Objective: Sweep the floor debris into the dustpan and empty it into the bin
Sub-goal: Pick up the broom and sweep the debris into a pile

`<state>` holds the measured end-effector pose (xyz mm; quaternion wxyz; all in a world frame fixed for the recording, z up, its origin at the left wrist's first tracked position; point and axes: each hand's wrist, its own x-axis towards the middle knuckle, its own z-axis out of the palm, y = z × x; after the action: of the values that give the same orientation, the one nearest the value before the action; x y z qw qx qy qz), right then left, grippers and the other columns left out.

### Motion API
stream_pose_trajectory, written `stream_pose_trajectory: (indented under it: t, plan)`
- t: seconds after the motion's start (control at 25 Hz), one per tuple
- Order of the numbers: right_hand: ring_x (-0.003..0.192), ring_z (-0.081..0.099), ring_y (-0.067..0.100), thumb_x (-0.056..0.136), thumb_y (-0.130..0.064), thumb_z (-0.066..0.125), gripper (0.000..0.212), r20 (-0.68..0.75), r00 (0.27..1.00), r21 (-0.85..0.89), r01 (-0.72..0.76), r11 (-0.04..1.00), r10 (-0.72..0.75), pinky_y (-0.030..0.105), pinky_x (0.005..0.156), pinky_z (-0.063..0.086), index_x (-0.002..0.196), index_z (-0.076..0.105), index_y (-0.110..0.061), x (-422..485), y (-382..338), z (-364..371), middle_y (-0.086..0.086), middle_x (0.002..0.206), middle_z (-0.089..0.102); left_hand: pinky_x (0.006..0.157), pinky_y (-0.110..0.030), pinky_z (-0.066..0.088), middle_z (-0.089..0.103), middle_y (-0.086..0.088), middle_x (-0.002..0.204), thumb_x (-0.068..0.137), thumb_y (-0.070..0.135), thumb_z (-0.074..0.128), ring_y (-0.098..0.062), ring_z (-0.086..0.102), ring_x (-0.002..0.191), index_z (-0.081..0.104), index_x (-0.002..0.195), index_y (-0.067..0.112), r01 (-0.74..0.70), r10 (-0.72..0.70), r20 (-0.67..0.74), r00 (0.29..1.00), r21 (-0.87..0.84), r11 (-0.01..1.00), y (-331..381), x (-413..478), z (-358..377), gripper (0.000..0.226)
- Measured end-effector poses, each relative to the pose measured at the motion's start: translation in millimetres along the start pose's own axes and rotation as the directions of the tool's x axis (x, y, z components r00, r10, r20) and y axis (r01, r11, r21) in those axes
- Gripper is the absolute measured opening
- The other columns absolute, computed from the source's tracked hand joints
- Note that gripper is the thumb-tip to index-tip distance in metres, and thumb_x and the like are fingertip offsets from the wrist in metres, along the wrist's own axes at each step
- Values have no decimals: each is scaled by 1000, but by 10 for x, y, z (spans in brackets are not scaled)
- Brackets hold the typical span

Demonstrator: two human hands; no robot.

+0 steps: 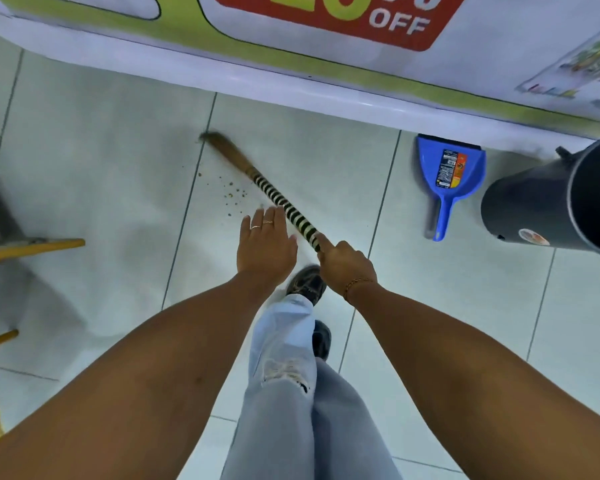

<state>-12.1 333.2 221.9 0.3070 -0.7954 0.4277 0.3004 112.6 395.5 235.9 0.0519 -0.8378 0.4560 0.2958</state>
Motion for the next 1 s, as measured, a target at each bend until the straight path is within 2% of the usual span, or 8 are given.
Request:
stream_pose_trajectory:
  t: [0.08, 0.16, 0.28, 0.36, 0.44, 0.6, 1.0]
  plan:
    - [103, 57, 39, 101, -27, 30, 51, -38, 995, 99, -91, 991, 95, 37, 75, 42, 151, 18, -31, -213, 20, 135, 19, 122, 53, 120, -44, 15, 32, -13, 153, 96, 31, 39, -28, 23, 144, 22, 145, 4, -58, 58, -3, 998, 24, 998, -52, -258, 118, 57]
    - [108, 55, 38, 101, -26, 29, 52, -4, 975, 230, -216, 949, 223, 38, 81, 44, 151, 17, -31, -427, 9, 305, 19, 126, 50, 119, -44, 15, 35, -14, 151, 96, 30, 39, -30, 25, 143, 25, 144, 4, -91, 91, 10, 996, 39, 995, -123, -573, 206, 56]
    - [114, 55, 37, 100, -21, 30, 52, 107, 904, 367, -422, 829, 413, 39, 89, 46, 151, 20, -25, -625, -21, 606, 19, 130, 51, 120, -44, 13, 33, -14, 152, 96, 28, 38, -30, 23, 144, 24, 144, 4, -114, 112, 42, 993, 45, 993, -281, -872, 321, 56]
    - [118, 54, 35, 99, -17, 33, 47, 193, 874, 390, -486, 782, 447, 37, 93, 45, 146, 30, -15, -672, -131, 828, 19, 132, 53, 120, -43, 12, 33, -13, 152, 96, 29, 38, -29, 22, 144, 23, 145, 4, -104, 101, 70, 992, 50, 993, -444, -968, 386, 56]
    - [120, 53, 34, 98, -15, 34, 42, 253, 867, 374, -496, 783, 429, 37, 94, 45, 140, 38, -9, -709, -293, 980, 18, 133, 54, 120, -43, 13, 33, -14, 152, 96, 30, 39, -30, 22, 144, 23, 144, 4, -102, 98, 85, 992, 42, 994, -575, -1002, 425, 57]
    - [120, 53, 33, 98, -18, 34, 41, 258, 893, 368, -445, 816, 369, 37, 95, 45, 138, 41, -7, -659, -735, 1153, 18, 133, 54, 120, -43, 14, 33, -15, 152, 96, 30, 39, -31, 22, 144, 24, 144, 4, -90, 88, 91, 992, 18, 996, -851, -1015, 371, 56]
    - [114, 57, 31, 96, -18, 38, 37, 256, 905, 379, -417, 826, 339, 32, 81, 45, 130, 49, -10, -259, -1765, 1224, 13, 125, 59, 121, -43, 13, 29, -13, 154, 96, 30, 39, -29, 19, 145, 21, 145, 6, -80, 79, 63, 995, 7, 997, -1600, -871, 99, 57]
